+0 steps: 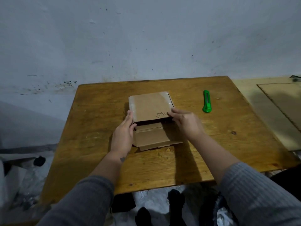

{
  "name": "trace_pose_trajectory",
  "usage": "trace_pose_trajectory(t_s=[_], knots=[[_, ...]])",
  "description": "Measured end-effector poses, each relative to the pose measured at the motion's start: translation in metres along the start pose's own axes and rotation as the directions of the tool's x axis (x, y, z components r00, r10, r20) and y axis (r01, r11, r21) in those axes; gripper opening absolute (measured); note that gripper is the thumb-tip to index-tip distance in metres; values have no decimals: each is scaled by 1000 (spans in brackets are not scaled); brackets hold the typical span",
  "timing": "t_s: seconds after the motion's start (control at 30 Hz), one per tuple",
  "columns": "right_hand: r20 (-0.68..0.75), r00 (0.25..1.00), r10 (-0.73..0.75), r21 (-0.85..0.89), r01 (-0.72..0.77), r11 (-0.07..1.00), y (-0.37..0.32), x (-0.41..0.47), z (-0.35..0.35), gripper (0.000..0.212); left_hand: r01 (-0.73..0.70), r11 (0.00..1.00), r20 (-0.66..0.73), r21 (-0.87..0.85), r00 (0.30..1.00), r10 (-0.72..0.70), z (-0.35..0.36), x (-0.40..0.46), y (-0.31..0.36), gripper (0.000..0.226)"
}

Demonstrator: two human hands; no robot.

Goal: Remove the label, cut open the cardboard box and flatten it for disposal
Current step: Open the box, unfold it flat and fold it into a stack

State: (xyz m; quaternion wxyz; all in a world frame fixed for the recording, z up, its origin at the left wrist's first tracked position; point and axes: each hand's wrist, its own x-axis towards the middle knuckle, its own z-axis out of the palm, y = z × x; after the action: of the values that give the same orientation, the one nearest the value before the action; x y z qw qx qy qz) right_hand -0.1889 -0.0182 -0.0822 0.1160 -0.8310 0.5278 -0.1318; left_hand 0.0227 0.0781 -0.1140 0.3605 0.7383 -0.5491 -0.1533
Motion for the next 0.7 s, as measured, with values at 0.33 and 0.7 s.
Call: trace_pose_trajectory(t_s=[0.33,0.7], knots=[[-339,937,-81,96,120,988,-1,1,-6,23,-50,999,0,7,999,50,-2,0,-7,49],[-320,815,483,752,-91,652,-33,53,-37,14,-46,999,-18,-1,999,46,-7,16,-8,46]])
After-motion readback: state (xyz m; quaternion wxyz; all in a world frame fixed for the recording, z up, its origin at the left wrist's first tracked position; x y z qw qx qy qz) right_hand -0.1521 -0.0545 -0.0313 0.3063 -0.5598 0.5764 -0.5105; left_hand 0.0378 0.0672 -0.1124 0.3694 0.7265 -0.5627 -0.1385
